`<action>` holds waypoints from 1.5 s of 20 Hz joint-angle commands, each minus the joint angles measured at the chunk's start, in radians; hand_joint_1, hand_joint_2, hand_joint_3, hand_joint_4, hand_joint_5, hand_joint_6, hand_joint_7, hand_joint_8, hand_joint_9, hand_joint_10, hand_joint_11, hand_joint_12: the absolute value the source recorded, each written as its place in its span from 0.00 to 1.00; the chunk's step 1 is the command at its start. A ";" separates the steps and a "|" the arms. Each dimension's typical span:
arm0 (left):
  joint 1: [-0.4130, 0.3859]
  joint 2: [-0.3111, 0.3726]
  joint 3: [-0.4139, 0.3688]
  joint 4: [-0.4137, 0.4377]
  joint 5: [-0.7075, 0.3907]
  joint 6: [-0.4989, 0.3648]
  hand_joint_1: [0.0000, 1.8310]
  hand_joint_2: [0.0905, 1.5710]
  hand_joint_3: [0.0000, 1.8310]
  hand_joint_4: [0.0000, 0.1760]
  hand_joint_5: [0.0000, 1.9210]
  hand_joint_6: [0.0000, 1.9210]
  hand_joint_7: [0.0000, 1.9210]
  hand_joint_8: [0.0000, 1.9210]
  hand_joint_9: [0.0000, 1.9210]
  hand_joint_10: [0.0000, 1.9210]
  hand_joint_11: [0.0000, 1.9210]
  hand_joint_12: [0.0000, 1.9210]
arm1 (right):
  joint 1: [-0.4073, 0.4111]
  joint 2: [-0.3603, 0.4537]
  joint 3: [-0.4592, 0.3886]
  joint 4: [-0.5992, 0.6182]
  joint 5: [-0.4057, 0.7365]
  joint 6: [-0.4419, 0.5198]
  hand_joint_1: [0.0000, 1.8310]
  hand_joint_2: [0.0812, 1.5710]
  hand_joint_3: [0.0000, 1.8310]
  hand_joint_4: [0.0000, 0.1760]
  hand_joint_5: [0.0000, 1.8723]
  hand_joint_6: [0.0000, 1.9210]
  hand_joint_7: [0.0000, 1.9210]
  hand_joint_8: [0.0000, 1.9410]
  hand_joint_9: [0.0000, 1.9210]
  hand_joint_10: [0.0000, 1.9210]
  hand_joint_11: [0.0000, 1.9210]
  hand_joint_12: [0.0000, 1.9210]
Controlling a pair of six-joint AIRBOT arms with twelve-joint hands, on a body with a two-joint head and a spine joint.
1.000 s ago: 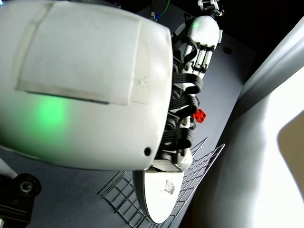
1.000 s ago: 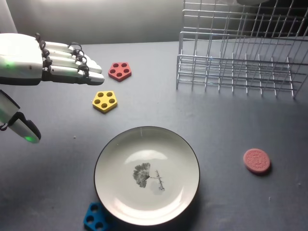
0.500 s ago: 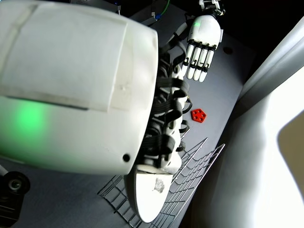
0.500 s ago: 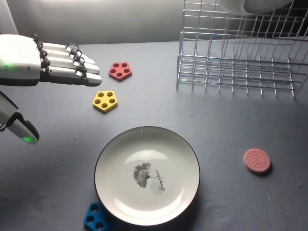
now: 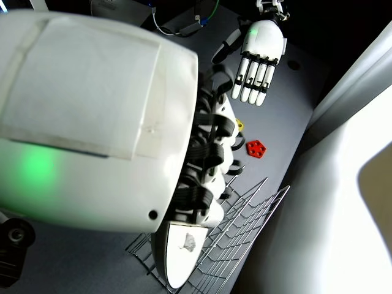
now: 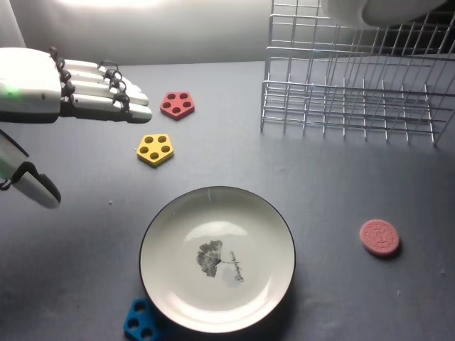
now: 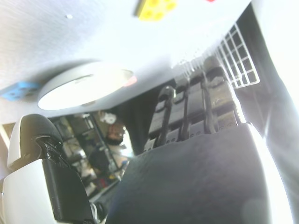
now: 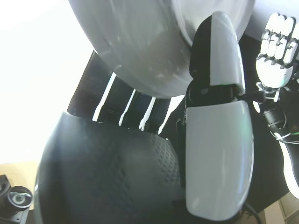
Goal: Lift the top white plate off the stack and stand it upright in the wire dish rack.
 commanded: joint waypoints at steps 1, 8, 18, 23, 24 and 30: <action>-0.027 0.006 -0.004 -0.090 -0.043 -0.008 0.28 0.51 0.00 0.00 0.00 0.00 0.01 0.00 0.02 0.00 0.00 0.14 | 0.020 0.016 0.009 -0.001 0.114 -0.001 0.82 0.64 0.00 0.00 0.53 0.48 0.61 0.22 0.60 0.33 0.55 0.65; -0.024 0.009 -0.021 -0.089 -0.040 -0.010 0.28 0.50 0.00 0.00 0.00 0.00 0.01 0.00 0.02 0.00 0.00 0.16 | 0.002 0.016 0.053 -0.001 0.114 -0.001 0.82 0.64 0.00 0.00 0.53 0.49 0.58 0.28 0.60 0.33 0.54 0.66; -0.024 0.012 -0.021 -0.087 -0.035 -0.010 0.27 0.51 0.00 0.00 0.00 0.00 0.01 0.00 0.03 0.00 0.00 0.21 | -0.006 0.015 0.026 0.022 0.114 -0.001 0.82 0.64 0.00 0.00 0.53 0.48 0.59 0.25 0.63 0.29 0.55 0.65; -0.024 0.015 -0.020 -0.084 -0.033 -0.015 0.30 0.50 0.00 0.00 0.01 0.00 0.03 0.00 0.04 0.00 0.00 0.21 | -0.022 0.015 0.025 0.044 0.112 -0.001 0.82 0.63 0.00 0.00 0.54 0.47 0.61 0.22 0.63 0.29 0.55 0.64; -0.024 0.015 -0.021 -0.084 -0.032 -0.015 0.29 0.50 0.00 0.00 0.01 0.00 0.04 0.00 0.04 0.00 0.00 0.21 | -0.028 0.015 0.024 0.050 0.112 -0.001 0.82 0.63 0.00 0.00 0.54 0.47 0.61 0.21 0.63 0.29 0.55 0.64; -0.020 0.016 -0.022 -0.083 -0.031 -0.015 0.27 0.51 0.00 0.00 0.00 0.00 0.03 0.00 0.04 0.00 0.00 0.21 | -0.042 0.016 0.023 0.069 0.106 -0.001 0.82 0.63 0.00 0.00 0.54 0.47 0.61 0.22 0.62 0.31 0.55 0.64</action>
